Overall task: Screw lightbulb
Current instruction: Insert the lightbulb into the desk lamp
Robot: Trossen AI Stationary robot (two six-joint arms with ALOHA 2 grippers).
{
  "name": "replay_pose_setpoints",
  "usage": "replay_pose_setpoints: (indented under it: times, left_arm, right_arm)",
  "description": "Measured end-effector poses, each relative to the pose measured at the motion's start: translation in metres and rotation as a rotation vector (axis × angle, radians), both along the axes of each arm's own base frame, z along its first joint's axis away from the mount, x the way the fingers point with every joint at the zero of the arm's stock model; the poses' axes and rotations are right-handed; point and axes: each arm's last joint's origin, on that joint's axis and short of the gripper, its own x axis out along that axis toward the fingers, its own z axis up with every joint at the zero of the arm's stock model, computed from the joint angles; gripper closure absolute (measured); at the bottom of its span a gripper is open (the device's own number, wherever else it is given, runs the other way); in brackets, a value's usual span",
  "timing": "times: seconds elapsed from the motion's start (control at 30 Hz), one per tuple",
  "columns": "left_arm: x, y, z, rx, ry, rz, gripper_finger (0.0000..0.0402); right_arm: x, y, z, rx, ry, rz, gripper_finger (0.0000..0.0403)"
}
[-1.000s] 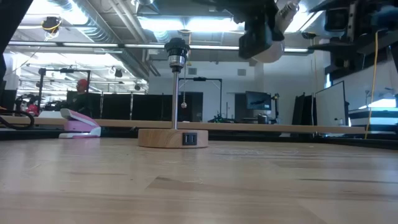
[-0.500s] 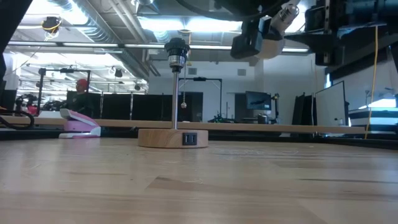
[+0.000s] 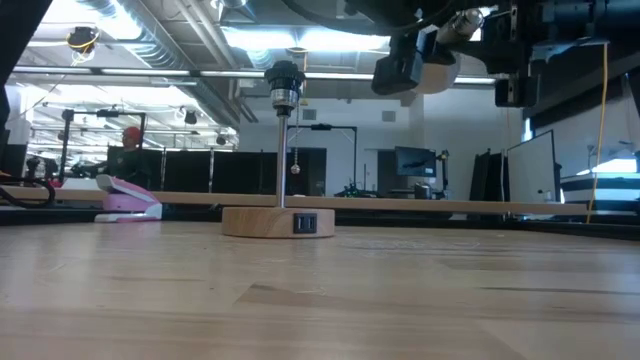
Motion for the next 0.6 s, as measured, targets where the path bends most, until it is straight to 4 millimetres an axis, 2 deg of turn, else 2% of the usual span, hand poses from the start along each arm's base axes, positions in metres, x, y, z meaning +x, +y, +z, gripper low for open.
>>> replay_pose_setpoints:
  times: [0.07,0.27,0.6]
  left_arm:
    - [0.0,0.0,0.0,0.012,0.007,0.008,0.0233]
    - [-0.001,-0.006,0.0,-0.009,-0.009,-0.002,0.0233]
    - [-0.015,-0.026,0.019,-0.07,-0.044,-0.003,0.0233]
  right_arm:
    - [0.0,0.0,-0.001,0.012,0.008,0.0,0.0286]
    - [-0.001,0.0,0.0,0.006,0.006,0.001,0.0287]
    - [-0.01,-0.001,0.012,-0.047,-0.068,0.011,0.029]
